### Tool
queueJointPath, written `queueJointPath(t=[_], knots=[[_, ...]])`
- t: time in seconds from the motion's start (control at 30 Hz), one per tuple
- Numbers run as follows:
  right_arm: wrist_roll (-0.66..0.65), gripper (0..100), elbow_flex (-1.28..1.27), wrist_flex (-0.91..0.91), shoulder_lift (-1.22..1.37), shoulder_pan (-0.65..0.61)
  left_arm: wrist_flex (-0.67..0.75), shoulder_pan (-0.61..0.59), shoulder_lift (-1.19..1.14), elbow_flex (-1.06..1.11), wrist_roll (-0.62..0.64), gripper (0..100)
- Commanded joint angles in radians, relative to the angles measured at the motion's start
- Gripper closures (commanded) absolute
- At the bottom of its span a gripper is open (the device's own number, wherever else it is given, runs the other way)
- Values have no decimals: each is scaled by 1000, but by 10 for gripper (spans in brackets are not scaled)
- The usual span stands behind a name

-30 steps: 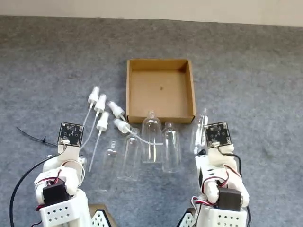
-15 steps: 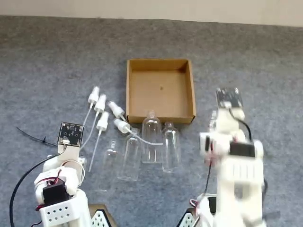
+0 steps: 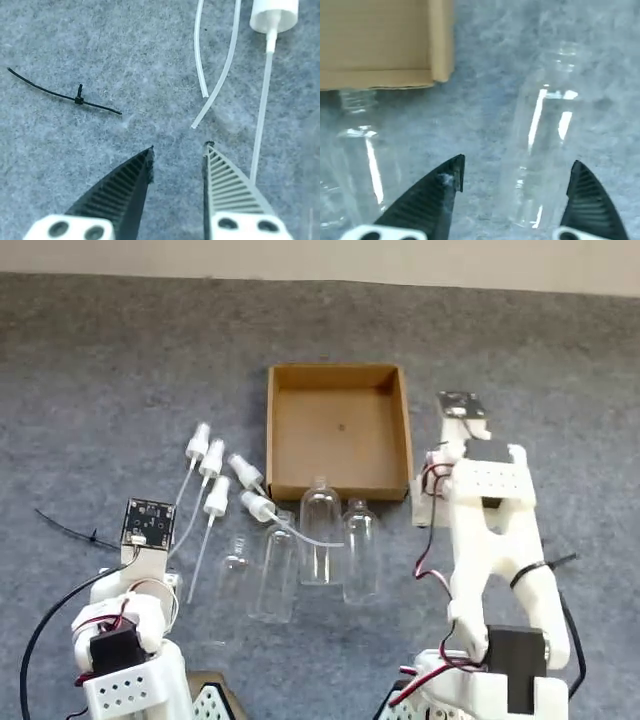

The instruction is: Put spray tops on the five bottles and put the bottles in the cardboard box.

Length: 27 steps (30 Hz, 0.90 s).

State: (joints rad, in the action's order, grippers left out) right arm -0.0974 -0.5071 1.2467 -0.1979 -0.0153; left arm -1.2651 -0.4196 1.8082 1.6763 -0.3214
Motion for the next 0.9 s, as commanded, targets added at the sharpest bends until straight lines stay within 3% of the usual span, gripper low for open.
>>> queueJointPath(t=[0.0, 0.27, 0.5, 0.77, 0.87], knots=[[-55, 717, 64, -25, -1, 62, 17, -10, 4, 19, -9, 853], [-94, 717, 62, -124, 16, 68, 17, -10, 4, 19, -9, 853], [-95, 718, 70, -139, 225, 70, 17, -10, 4, 19, -8, 853], [-95, 852, 64, -139, 262, 113, 17, -10, 4, 19, -8, 853], [-187, 883, 70, -139, 262, 185, 17, -10, 4, 19, -8, 853]])
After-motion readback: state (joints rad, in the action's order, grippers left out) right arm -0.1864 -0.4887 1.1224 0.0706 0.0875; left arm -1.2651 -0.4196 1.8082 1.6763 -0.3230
